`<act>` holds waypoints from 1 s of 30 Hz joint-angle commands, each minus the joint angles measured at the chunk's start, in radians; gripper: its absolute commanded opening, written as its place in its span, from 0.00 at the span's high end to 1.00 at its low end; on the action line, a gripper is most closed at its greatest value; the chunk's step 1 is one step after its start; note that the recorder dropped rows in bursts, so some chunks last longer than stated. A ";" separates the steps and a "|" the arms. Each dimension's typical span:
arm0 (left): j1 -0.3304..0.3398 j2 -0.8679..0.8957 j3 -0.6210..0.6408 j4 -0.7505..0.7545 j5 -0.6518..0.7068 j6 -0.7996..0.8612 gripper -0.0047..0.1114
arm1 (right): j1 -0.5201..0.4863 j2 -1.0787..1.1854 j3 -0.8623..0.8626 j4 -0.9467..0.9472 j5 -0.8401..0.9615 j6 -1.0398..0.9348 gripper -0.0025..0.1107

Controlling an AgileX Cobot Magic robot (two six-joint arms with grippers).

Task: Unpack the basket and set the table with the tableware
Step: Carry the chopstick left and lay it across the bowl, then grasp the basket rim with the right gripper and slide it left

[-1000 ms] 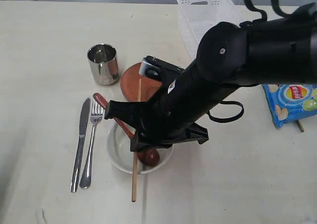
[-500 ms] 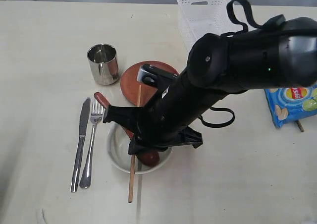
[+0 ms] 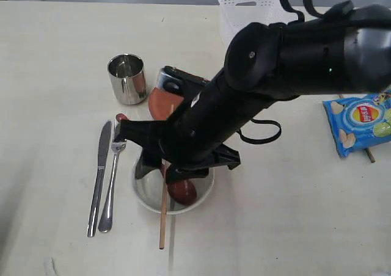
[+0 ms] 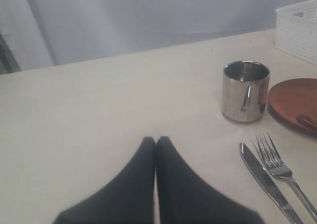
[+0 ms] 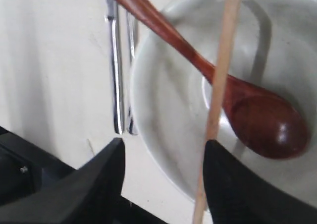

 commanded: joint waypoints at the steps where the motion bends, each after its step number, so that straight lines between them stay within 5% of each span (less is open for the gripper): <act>1: 0.002 -0.003 0.002 -0.009 -0.007 0.000 0.96 | -0.026 -0.049 -0.083 -0.080 0.054 0.014 0.56; 15: 0.002 -0.003 0.002 -0.009 -0.007 0.000 0.96 | -0.234 -0.097 -0.341 -0.842 0.265 0.306 0.57; 30: 0.002 -0.003 0.002 -0.009 -0.007 0.000 0.96 | -0.328 0.414 -0.821 -0.945 0.307 0.134 0.57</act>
